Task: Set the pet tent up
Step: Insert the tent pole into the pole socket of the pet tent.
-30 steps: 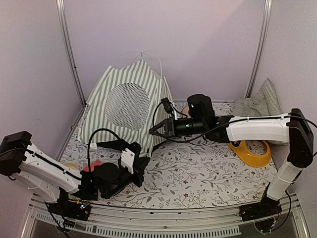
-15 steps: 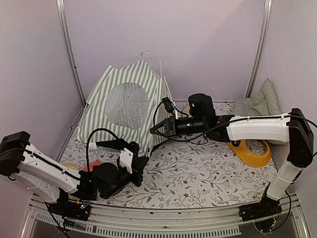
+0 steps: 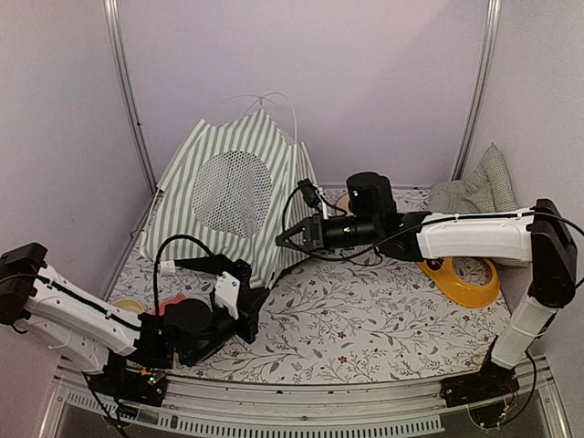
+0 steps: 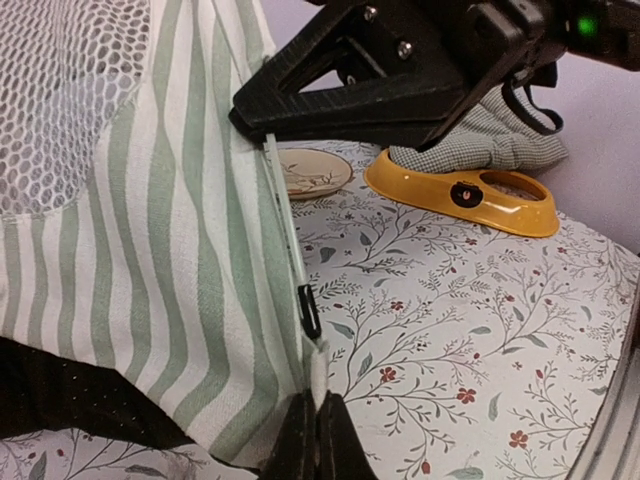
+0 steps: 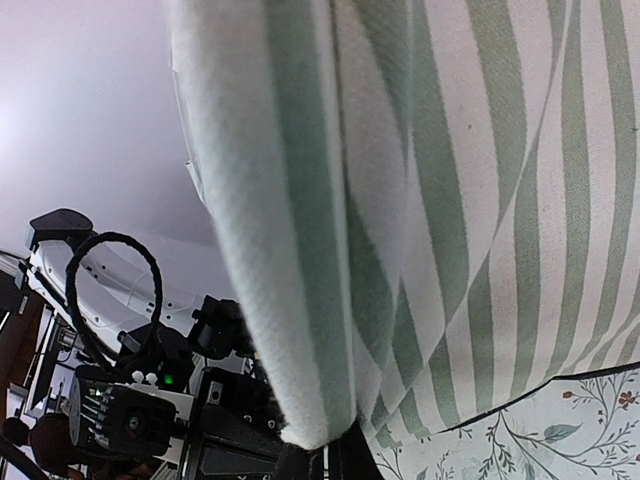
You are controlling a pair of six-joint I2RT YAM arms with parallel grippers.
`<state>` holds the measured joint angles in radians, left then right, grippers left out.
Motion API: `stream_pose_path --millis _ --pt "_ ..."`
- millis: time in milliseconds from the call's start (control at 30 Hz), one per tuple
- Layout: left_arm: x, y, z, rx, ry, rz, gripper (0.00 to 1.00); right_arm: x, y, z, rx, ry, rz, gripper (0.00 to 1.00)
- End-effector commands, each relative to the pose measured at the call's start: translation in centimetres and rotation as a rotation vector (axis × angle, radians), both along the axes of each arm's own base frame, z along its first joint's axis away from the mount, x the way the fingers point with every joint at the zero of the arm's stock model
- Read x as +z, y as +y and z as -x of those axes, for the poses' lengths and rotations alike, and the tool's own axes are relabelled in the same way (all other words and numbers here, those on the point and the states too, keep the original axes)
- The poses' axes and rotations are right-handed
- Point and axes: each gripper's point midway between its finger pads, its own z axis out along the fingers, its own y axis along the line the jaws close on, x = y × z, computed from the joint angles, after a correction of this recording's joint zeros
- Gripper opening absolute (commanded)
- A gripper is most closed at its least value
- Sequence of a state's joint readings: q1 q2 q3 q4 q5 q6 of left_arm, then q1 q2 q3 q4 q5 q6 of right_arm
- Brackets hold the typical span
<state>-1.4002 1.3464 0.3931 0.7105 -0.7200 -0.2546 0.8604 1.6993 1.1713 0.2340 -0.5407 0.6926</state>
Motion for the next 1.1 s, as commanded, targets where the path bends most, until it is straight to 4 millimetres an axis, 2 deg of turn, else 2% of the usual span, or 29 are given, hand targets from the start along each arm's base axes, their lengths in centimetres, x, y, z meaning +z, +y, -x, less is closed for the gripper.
stream_pose_path --millis 0,367,500,667,833,1067 --pt "-8.6 1.4 5.0 -0.21 0.091 -0.346 0.0 13.0 -4.3 -9.0 -0.319 -0.293 -0.3 0.0" --pt "-7.4 0.6 4.7 -0.217 0.07 -0.327 0.0 12.6 -2.5 -8.1 -0.283 -0.286 -0.296 0.0" --pt "-6.8 1.5 3.7 -0.176 0.083 -0.282 0.0 12.3 -2.4 -7.7 -0.278 -0.283 -0.29 0.0" --pt "-5.1 2.2 2.8 -0.16 0.08 -0.21 0.0 11.9 -1.6 -6.9 -0.254 -0.284 -0.267 0.0" --pt "-3.8 1.6 2.7 -0.191 0.055 -0.197 0.0 11.0 -0.5 -6.2 -0.241 -0.281 -0.25 0.0" --pt "-4.0 1.0 2.2 -0.185 0.057 -0.22 0.0 10.9 0.9 -5.2 -0.201 -0.27 -0.254 0.0"
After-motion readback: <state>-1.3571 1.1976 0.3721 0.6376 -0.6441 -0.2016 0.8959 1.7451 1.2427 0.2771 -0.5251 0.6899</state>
